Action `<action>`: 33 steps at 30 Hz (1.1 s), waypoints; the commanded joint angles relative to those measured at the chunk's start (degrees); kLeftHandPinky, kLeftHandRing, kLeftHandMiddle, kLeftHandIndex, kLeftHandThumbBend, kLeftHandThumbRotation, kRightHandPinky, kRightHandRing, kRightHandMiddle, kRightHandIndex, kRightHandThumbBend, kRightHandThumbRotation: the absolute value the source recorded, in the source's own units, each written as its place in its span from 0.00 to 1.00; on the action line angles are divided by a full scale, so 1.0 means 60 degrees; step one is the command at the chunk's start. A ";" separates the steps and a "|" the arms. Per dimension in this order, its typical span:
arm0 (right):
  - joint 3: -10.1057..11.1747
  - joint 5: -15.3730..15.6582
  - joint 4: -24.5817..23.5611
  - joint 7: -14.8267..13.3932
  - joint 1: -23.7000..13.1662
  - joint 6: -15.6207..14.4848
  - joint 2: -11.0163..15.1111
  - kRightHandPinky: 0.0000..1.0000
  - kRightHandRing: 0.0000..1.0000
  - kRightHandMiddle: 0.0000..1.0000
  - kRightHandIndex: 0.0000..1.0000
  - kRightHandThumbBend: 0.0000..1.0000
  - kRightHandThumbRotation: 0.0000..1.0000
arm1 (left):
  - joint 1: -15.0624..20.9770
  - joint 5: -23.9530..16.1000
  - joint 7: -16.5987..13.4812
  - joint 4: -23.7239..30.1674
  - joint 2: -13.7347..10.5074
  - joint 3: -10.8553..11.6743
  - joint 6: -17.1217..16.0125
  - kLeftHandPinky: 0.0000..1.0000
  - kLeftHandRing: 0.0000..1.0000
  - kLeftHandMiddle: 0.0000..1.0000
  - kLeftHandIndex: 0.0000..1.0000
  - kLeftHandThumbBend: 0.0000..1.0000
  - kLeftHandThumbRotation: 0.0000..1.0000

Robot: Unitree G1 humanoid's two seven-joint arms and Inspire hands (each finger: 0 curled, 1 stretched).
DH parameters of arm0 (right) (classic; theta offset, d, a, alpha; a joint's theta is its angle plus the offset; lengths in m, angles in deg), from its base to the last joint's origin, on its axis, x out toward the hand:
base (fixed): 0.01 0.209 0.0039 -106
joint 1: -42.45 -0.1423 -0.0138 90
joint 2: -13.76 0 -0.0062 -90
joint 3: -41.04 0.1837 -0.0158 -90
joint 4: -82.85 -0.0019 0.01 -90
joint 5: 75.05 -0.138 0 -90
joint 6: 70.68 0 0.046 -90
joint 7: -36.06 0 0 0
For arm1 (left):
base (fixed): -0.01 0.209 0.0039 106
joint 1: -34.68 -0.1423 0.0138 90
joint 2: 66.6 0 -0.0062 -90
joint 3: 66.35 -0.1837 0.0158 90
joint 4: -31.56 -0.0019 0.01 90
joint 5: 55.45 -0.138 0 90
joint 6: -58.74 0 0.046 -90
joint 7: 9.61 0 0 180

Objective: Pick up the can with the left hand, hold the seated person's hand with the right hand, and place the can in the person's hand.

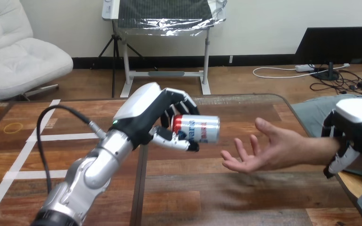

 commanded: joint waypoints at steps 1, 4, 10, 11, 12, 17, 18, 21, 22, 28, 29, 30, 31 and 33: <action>0.0747 -0.0117 -0.1085 0.0028 -0.1038 -0.0149 0.0407 0.25 0.34 0.43 0.48 0.80 0.00 | 0.1135 -0.0021 -0.0074 0.0021 0.0108 -0.0003 0.0029 0.34 0.39 0.45 0.49 0.60 0.00; 0.0723 -0.0024 -0.1305 0.0295 -0.1147 -0.0392 0.0394 0.26 0.35 0.43 0.48 0.79 0.00 | 0.1234 -0.0042 -0.0025 0.0039 0.0171 -0.0020 0.0109 0.34 0.39 0.45 0.49 0.59 0.00; 0.0738 0.0064 -0.1634 0.0404 -0.1248 -0.0453 0.0371 0.28 0.37 0.45 0.49 0.78 0.00 | 0.1460 -0.0093 0.0021 -0.0029 0.0263 -0.0055 0.0068 0.34 0.39 0.45 0.49 0.59 0.00; 0.0721 0.0094 -0.1664 0.0379 -0.1282 -0.0373 0.0394 0.29 0.38 0.45 0.49 0.78 0.00 | 0.1511 -0.0120 0.0015 -0.0039 0.0288 -0.0066 0.0079 0.34 0.39 0.45 0.49 0.59 0.00; 0.0708 0.0117 -0.1677 0.0365 -0.1305 -0.0322 0.0410 0.30 0.38 0.45 0.49 0.79 0.00 | 0.1543 -0.0141 0.0010 -0.0045 0.0304 -0.0071 0.0090 0.34 0.39 0.45 0.49 0.59 0.00; 0.0611 0.0217 -0.1654 0.0362 -0.1479 -0.0045 0.0472 0.34 0.42 0.48 0.49 0.79 0.00 | 0.1722 -0.0151 0.0009 -0.0145 0.0395 -0.0094 0.0066 0.34 0.39 0.45 0.49 0.59 0.00; 0.0614 0.0224 -0.1646 0.0345 -0.1504 -0.0011 0.0464 0.34 0.42 0.48 0.50 0.79 0.00 | 0.1748 -0.0151 -0.0011 -0.0167 0.0414 -0.0097 0.0040 0.34 0.39 0.45 0.49 0.60 0.00; 0.0653 0.0206 -0.1626 0.0299 -0.1579 0.0033 0.0398 0.35 0.42 0.48 0.50 0.80 0.00 | 0.1828 -0.0187 0.0016 -0.0159 0.0480 -0.0119 0.0142 0.33 0.38 0.44 0.49 0.60 0.00; 0.0661 0.0202 -0.1614 0.0287 -0.1596 0.0040 0.0377 0.35 0.42 0.48 0.49 0.80 0.00 | 0.1847 -0.0200 0.0025 -0.0162 0.0495 -0.0124 0.0174 0.33 0.38 0.44 0.49 0.60 0.00; 0.0652 0.0143 -0.1566 0.0434 -0.1802 0.0068 0.0314 0.40 0.46 0.51 0.49 0.80 0.00 | 0.1942 -0.0222 0.0194 -0.0025 0.0593 -0.0210 0.0370 0.33 0.38 0.45 0.49 0.59 0.00; 0.0640 0.0130 -0.1543 0.0461 -0.1862 0.0096 0.0306 0.41 0.46 0.51 0.49 0.81 0.00 | 0.1961 -0.0228 0.0228 0.0014 0.0631 -0.0233 0.0423 0.33 0.38 0.45 0.49 0.59 0.00; 0.0635 0.0119 -0.1527 0.0476 -0.1898 0.0121 0.0301 0.41 0.46 0.51 0.49 0.81 0.00 | 0.1971 -0.0232 0.0249 0.0039 0.0656 -0.0246 0.0459 0.33 0.38 0.45 0.49 0.59 0.00; 0.0633 0.0112 -0.1514 0.0487 -0.1923 0.0139 0.0297 0.40 0.46 0.51 0.49 0.81 0.00 | 0.1978 -0.0234 0.0266 0.0057 0.0674 -0.0254 0.0485 0.33 0.38 0.45 0.49 0.59 0.00; 0.0613 0.0123 -0.1538 0.0577 -0.2001 0.0071 0.0254 0.40 0.46 0.51 0.49 0.81 0.00 | 0.2007 -0.0261 0.0310 0.0111 0.0730 -0.0298 0.0531 0.33 0.38 0.45 0.49 0.60 0.00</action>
